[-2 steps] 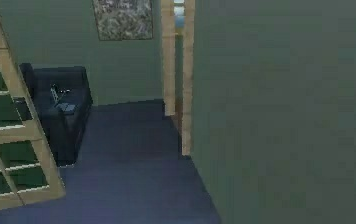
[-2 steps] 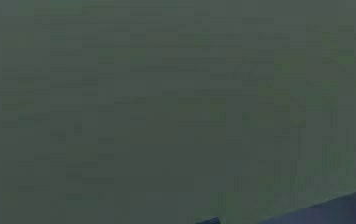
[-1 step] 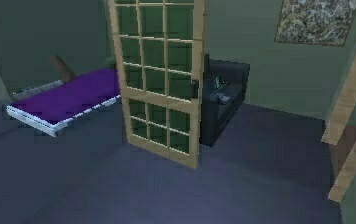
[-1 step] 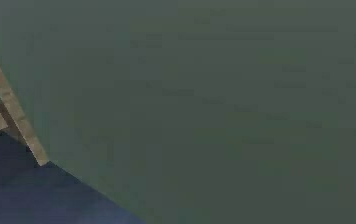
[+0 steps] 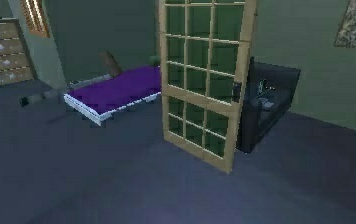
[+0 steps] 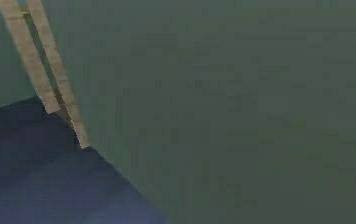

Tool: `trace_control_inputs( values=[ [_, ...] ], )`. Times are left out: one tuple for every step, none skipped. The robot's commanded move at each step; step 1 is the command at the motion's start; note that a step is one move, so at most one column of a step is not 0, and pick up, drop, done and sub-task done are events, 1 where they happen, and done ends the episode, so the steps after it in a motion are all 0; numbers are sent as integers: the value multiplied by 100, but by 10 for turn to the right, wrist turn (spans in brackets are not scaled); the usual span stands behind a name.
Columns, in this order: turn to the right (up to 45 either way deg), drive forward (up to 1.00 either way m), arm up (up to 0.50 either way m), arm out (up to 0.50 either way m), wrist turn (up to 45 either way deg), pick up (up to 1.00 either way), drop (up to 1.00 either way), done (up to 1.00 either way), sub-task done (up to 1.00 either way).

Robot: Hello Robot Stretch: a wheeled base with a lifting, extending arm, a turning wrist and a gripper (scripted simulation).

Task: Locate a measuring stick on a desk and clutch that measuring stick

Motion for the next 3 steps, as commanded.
trace_control_inputs(
  values=[
    [0, 45, 0, 0, 0, 0, 0, 0, 0],
    [-420, 0, 0, 0, 0, 0, 0, 0, 0],
    [0, 100, 0, 0, 0, 0, 0, 0, 0]
  ],
)
